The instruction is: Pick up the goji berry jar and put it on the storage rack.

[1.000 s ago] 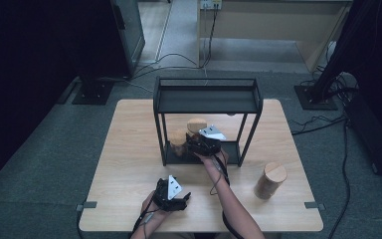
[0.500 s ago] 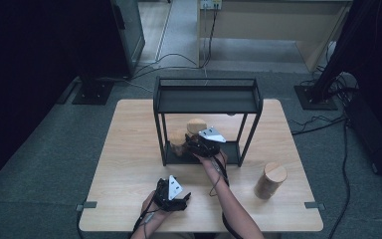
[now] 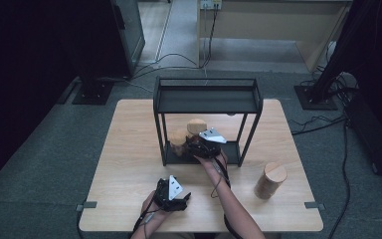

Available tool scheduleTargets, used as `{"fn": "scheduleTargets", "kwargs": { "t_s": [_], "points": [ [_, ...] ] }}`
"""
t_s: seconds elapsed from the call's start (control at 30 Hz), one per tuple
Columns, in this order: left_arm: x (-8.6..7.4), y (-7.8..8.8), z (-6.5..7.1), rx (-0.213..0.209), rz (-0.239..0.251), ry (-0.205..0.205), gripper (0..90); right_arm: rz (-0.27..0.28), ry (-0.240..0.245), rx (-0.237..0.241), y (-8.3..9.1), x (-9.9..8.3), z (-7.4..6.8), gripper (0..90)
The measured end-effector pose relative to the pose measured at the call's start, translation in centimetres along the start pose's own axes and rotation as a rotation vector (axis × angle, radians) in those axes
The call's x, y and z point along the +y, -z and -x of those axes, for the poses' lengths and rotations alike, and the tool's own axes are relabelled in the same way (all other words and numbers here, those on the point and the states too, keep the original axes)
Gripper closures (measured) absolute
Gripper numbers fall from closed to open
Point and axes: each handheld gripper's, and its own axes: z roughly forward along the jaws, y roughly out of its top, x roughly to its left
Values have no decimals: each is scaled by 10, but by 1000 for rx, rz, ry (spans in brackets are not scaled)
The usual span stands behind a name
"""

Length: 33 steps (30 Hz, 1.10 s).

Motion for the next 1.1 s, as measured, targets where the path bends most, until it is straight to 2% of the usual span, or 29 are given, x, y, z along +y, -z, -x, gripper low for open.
{"fn": "scheduleTargets", "kwargs": {
  "t_s": [0.2,0.43,0.8,1.1],
  "points": [
    [0,0,1,2,-1,-3,217,-10,-18,0,4,2,1,201],
    [0,0,0,2,0,-1,217,-36,-7,-13,9,7,-2,201],
    [0,0,1,3,-2,-2,217,-55,1,-15,18,3,-2,202],
    [0,0,2,5,-3,-9,217,-77,-46,2,26,1,5,220]
  ]
}}
